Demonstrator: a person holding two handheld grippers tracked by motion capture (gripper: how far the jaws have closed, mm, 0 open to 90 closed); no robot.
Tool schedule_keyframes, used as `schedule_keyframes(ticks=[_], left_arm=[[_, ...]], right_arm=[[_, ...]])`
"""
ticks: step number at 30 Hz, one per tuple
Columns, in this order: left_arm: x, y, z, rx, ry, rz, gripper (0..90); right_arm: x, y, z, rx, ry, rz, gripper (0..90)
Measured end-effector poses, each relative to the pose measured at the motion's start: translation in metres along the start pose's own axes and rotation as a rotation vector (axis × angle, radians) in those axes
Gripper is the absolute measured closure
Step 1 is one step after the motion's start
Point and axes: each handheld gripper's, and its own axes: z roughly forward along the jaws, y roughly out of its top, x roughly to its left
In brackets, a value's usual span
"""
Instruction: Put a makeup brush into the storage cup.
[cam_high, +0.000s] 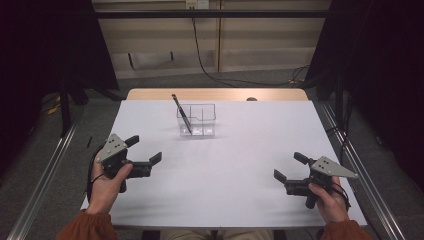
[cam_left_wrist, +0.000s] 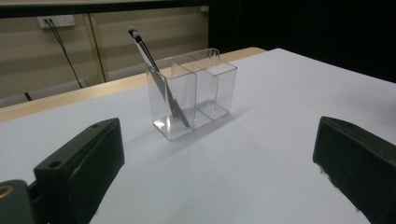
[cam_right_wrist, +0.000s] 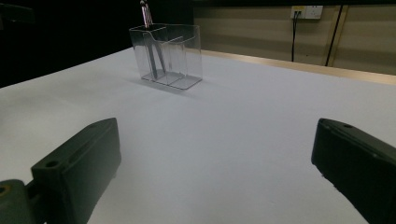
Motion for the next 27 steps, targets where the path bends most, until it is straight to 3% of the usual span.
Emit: schedule_keyframes(ticks=[5, 11, 22, 27], left_arm=[[0.001, -0.013, -0.007, 0.011, 0.017, -0.021, 2.1], [0.001, -0.021, -0.016, -0.011, 0.022, -0.058, 2.1], [-0.001, -0.032, -0.030, -0.018, 0.051, -0.036, 2.1], [-0.001, -0.040, -0.031, -0.018, 0.056, -0.052, 2.1]], right_arm=[[0.000, 0.000, 0.000, -0.002, -0.001, 0.002, 1.0], [0.000, 0.000, 0.000, -0.001, -0.003, 0.002, 1.0], [0.000, 0.000, -0.002, -0.004, -0.006, -0.002, 1.0], [0.000, 0.000, -0.003, -0.008, -0.007, -0.001, 0.9]])
